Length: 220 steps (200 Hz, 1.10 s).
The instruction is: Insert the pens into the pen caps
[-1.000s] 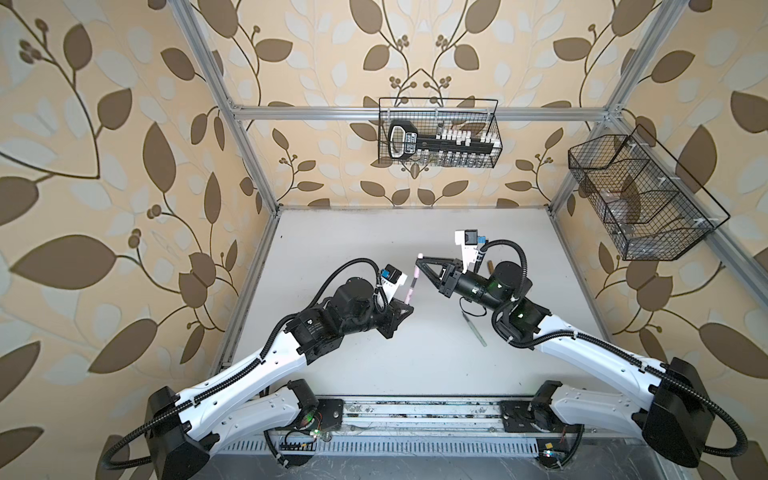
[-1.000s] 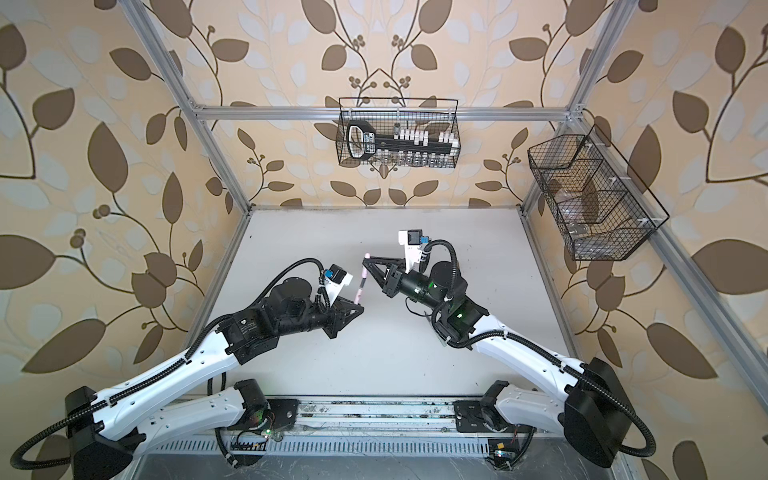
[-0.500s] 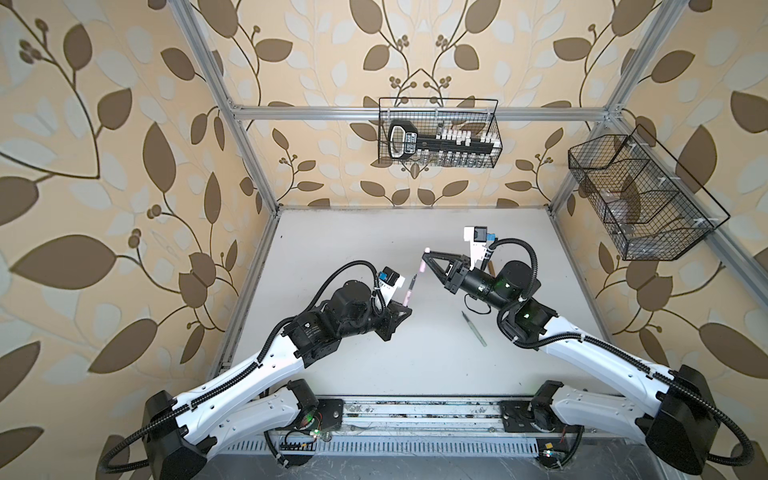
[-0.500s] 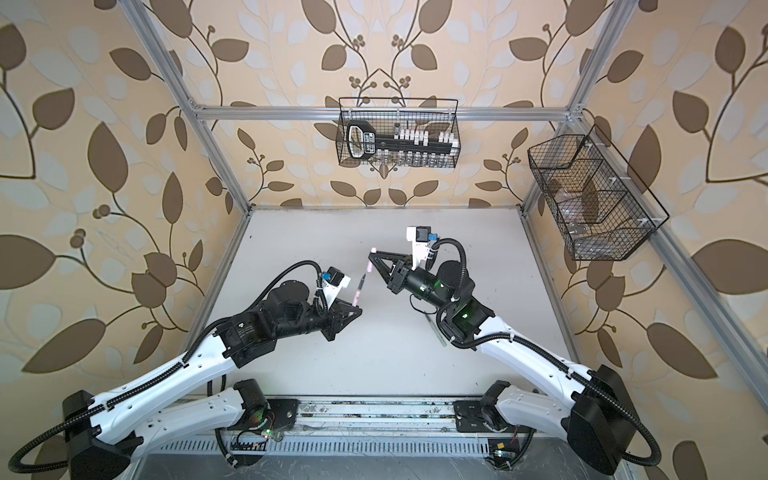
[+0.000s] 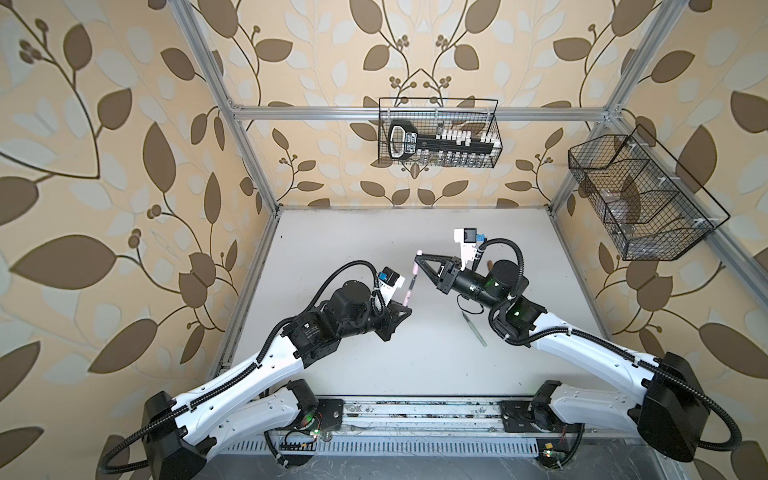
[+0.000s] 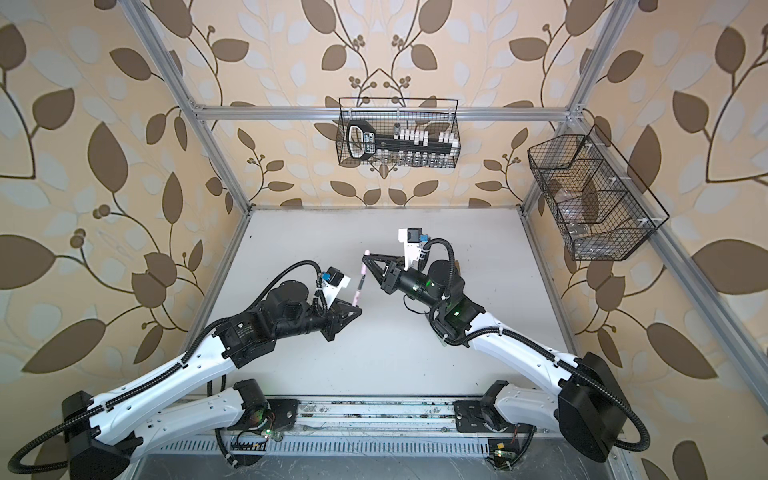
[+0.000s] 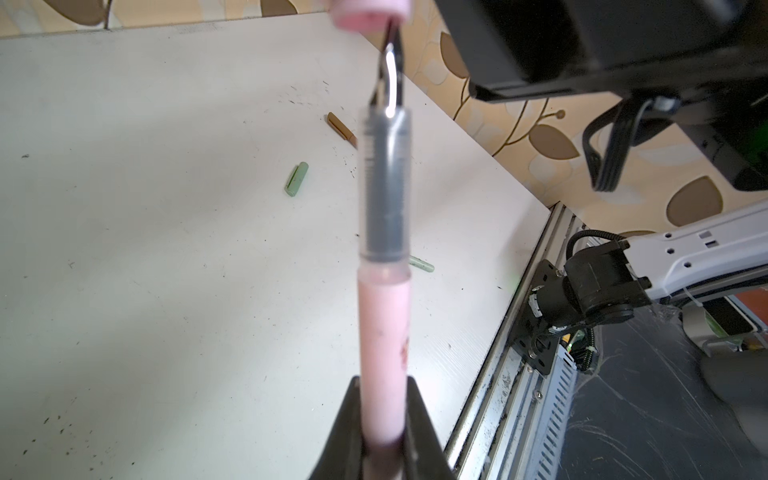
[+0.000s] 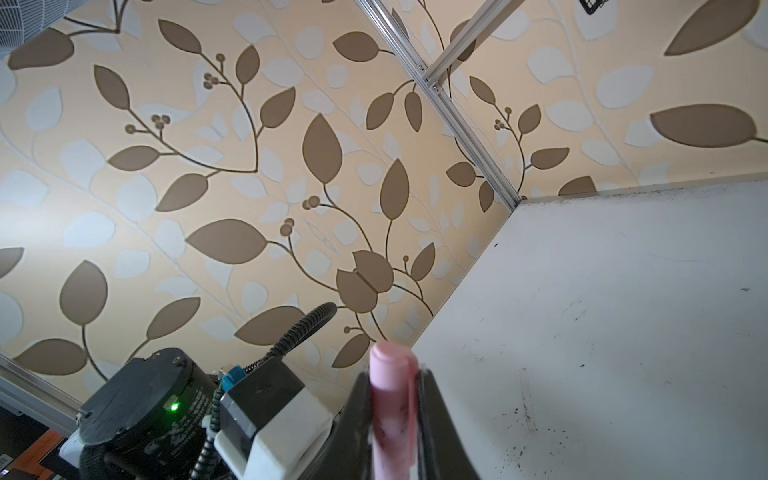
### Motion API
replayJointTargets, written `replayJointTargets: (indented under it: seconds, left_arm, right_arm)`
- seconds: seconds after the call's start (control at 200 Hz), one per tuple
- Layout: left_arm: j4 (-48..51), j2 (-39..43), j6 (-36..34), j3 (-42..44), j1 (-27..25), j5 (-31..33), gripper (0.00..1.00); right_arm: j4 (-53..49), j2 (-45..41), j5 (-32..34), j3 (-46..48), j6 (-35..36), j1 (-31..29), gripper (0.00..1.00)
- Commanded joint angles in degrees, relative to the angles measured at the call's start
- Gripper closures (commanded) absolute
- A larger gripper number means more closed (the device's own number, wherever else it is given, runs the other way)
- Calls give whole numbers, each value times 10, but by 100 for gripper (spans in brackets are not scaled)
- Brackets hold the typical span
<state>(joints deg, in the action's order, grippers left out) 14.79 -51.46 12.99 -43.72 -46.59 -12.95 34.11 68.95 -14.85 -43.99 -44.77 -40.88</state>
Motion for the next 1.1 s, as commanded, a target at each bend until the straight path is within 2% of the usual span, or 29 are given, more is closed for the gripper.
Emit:
replayJointTargets:
  seconds: [0.0,1.095]
  left_arm:
    - [-14,14,-10,-1,-7,13,86]
    - [-13,21,-19,0,-7,25,86]
  right_arm:
    - [25,3,-7,-15,-8,-3,83]
    - [15,-21,-1,3,-3,-18,83]
